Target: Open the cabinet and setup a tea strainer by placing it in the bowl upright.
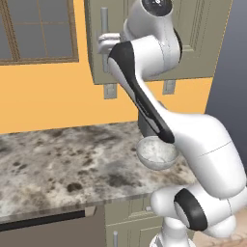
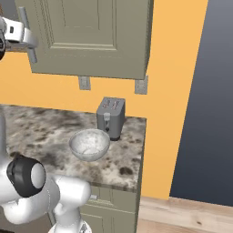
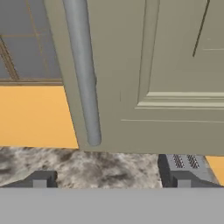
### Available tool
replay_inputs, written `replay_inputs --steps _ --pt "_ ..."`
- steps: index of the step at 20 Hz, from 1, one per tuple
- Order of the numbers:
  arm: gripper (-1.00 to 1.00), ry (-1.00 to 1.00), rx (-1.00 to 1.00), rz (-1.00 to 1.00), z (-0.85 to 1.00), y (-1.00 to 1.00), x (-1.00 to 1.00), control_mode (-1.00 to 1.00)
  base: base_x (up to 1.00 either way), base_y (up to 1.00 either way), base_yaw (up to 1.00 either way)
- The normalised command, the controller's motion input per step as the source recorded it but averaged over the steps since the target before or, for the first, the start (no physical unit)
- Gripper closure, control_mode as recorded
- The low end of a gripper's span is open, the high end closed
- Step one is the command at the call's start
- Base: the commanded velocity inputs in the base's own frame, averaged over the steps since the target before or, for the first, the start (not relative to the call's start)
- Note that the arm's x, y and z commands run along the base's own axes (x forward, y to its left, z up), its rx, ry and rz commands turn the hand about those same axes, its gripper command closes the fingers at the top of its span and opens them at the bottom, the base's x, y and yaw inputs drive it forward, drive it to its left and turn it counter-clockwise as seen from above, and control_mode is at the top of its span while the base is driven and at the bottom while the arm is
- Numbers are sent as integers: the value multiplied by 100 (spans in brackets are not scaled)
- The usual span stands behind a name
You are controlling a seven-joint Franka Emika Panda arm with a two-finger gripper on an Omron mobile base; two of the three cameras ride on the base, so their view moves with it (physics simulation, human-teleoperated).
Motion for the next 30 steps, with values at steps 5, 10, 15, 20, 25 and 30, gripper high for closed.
replay_inputs --steps 5,10,15,20,25,30 --pt "-100 -17 -6 0 18 31 31 -100 0 0 0" --pt "-100 -6 -1 0 0 9 48 -100 0 0 0" --pt "-100 0 -8 0 0 23 44 -100 0 0 0" --pt "-100 0 -4 0 0 6 32 -100 0 0 0" --pt "-100 -4 0 0 -11 -15 24 -100 0 0 0" --pt "-100 -9 0 0 -12 -22 24 -100 0 0 0"
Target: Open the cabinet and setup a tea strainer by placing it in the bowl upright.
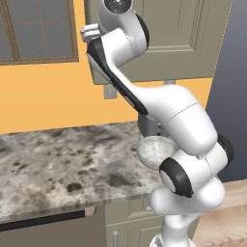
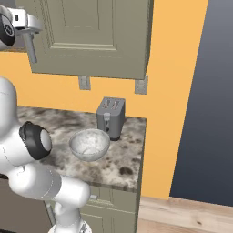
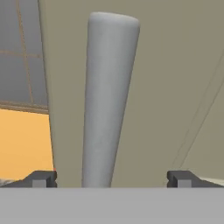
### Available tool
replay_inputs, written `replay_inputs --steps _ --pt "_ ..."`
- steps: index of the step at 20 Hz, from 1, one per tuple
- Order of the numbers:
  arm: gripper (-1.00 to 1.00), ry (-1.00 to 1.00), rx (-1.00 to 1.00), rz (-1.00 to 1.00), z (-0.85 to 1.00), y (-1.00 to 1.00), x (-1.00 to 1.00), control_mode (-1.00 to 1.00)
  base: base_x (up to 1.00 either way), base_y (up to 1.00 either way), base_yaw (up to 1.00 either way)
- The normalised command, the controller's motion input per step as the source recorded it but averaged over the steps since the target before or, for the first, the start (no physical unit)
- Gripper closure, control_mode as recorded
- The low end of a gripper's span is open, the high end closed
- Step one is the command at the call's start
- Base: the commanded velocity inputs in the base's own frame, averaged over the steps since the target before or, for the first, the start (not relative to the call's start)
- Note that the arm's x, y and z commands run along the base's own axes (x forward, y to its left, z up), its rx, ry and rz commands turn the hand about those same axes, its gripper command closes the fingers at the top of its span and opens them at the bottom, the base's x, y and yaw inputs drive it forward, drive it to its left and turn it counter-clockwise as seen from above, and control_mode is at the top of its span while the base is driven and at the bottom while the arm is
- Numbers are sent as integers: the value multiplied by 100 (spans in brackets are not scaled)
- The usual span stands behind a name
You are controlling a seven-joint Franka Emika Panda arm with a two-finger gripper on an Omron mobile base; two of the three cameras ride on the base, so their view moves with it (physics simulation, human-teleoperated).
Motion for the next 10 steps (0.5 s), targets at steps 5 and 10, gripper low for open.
replay_inputs --steps 5,10 --pt "-100 -1 -1 0 -3 7 44 -100 0 0 0" --pt "-100 0 0 0 0 21 33 -100 0 0 0"
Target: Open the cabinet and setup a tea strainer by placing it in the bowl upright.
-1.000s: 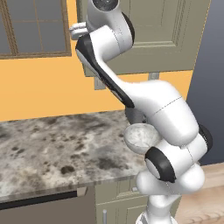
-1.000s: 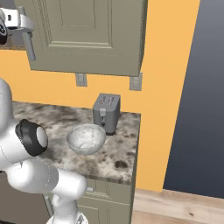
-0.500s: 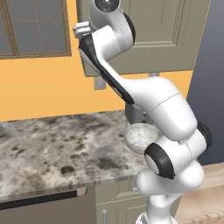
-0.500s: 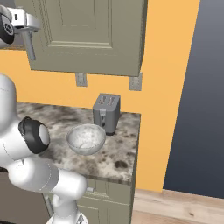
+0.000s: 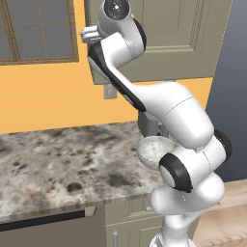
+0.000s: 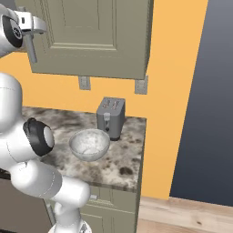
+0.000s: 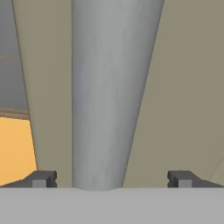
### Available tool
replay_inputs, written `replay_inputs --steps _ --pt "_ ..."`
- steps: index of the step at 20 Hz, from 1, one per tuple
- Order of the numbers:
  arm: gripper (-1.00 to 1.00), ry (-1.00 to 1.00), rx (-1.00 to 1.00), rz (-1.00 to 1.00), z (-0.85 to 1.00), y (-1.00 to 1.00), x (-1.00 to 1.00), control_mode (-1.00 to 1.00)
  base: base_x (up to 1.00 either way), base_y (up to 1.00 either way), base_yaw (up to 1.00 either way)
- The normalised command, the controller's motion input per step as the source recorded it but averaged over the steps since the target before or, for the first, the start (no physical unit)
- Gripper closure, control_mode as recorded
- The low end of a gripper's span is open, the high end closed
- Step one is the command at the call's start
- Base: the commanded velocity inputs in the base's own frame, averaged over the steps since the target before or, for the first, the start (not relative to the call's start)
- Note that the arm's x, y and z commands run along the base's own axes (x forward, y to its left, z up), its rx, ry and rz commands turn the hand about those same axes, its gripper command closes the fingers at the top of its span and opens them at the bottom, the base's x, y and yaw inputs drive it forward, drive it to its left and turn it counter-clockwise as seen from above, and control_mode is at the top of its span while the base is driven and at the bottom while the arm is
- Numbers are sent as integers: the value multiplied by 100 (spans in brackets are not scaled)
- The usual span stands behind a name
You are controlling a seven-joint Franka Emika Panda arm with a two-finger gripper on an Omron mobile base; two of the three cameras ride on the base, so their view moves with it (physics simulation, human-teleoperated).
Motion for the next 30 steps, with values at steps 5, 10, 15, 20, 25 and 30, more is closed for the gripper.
replay_inputs --steps 5,10,15,20,25,30 --pt "100 -1 0 0 0 0 20 -100 0 0 0" --pt "100 -2 0 0 0 0 27 -100 0 0 0" --pt "100 0 0 0 0 9 23 -100 0 0 0" --pt "100 0 0 0 0 18 21 -100 0 0 0" --pt "100 -6 0 0 -4 13 20 -100 0 0 0" --pt "100 0 4 0 -2 -10 -27 -100 0 0 0"
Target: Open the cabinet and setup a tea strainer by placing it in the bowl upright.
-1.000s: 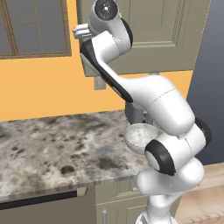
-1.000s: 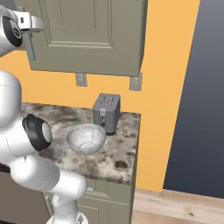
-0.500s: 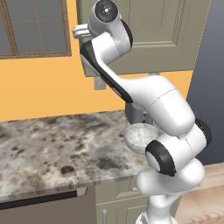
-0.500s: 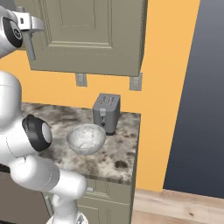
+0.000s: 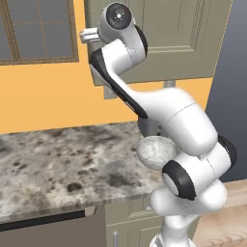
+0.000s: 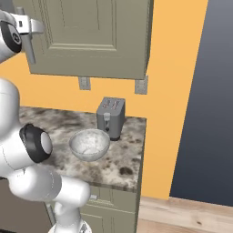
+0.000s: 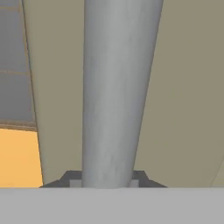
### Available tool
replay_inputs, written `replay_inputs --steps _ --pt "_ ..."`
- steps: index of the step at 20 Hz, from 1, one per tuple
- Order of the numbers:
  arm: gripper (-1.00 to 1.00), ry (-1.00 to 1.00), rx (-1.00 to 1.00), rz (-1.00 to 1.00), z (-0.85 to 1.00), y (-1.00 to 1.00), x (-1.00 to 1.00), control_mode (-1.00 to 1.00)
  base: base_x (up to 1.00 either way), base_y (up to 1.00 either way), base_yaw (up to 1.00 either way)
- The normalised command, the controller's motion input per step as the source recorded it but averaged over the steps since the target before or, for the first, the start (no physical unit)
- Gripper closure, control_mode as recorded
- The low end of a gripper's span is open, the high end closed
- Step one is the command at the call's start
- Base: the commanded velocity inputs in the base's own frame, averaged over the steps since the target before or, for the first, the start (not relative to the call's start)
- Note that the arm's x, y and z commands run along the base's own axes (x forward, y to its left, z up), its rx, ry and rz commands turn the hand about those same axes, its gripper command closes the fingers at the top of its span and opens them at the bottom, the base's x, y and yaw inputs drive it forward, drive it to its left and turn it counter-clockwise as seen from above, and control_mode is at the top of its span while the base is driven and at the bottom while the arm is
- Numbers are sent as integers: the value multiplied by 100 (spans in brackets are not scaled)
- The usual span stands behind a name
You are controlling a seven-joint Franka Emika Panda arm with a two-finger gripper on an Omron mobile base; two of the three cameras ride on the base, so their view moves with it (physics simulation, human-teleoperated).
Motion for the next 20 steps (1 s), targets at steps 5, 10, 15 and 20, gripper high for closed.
replay_inputs --steps 5,10,15,20 --pt "100 0 28 6 17 -48 -60 -100 0 0 0" --pt "100 0 27 13 21 -58 -74 -100 0 0 0" --pt "100 2 21 15 35 -58 -83 -100 0 0 0" --pt "100 8 10 21 46 -62 -77 -100 0 0 0"
